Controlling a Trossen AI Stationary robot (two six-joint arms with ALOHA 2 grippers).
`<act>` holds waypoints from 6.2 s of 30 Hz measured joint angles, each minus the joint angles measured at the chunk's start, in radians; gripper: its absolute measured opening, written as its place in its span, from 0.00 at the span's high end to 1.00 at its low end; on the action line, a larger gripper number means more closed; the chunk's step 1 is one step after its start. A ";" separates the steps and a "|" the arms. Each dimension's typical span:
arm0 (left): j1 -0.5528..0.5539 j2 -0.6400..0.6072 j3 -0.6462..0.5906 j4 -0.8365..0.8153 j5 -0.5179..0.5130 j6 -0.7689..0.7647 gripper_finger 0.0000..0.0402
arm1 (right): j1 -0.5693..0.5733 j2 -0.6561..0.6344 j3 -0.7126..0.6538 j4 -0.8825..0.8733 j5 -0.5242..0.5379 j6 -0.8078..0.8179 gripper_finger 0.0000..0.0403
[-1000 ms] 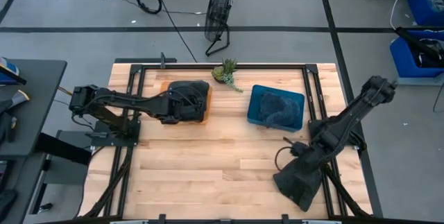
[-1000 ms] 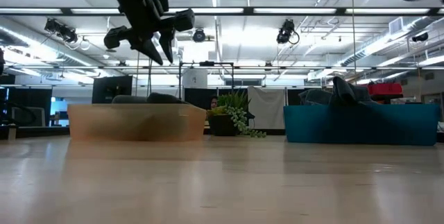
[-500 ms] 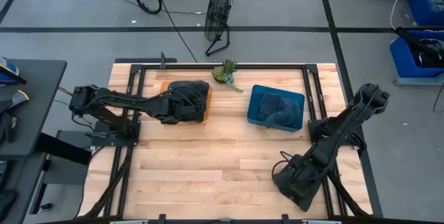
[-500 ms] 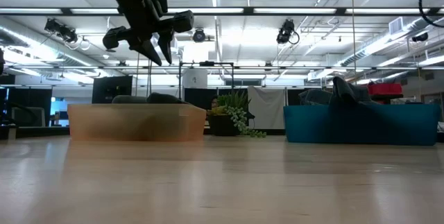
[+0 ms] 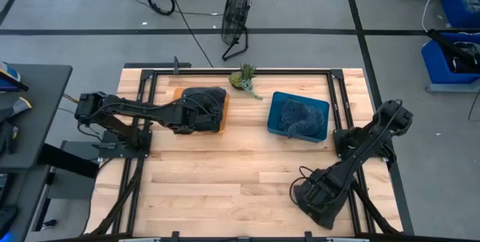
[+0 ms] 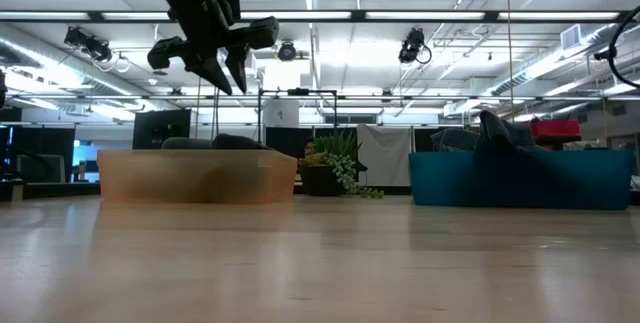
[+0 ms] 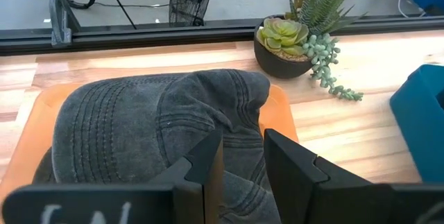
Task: Pick & Place hat
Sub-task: Put the black cap into the orange bin
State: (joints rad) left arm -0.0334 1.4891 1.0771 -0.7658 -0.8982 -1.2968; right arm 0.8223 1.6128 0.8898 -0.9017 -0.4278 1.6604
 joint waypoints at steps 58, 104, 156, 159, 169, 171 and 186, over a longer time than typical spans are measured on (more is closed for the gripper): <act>-0.404 0.001 0.261 0.293 0.013 0.894 0.73 | -0.470 -0.030 0.394 0.062 0.828 -1.295 0.98; -0.255 0.025 0.109 0.450 0.235 1.108 0.72 | -0.738 0.066 0.394 0.457 0.856 -1.511 0.98; -0.133 0.082 0.111 0.450 0.204 1.274 0.46 | -0.754 0.067 0.395 0.397 0.783 -1.455 0.98; -0.134 0.082 0.111 0.448 0.205 1.275 0.46 | -0.755 0.067 0.395 0.404 0.783 -1.483 0.98; -0.121 0.082 0.111 0.380 0.250 1.254 0.47 | -0.734 0.065 0.395 0.420 0.776 -1.548 0.98; -0.121 0.081 0.111 0.377 0.250 1.252 0.50 | -0.733 0.065 0.394 0.421 0.776 -1.549 0.98; -0.119 0.081 0.109 0.350 0.294 1.189 0.96 | -0.747 0.063 0.394 0.420 0.769 -1.546 0.85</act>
State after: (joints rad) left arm -0.1524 1.5703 1.1862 -0.4158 -0.6038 -0.1077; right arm 0.0753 1.6756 1.2842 -0.4815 0.3412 0.1146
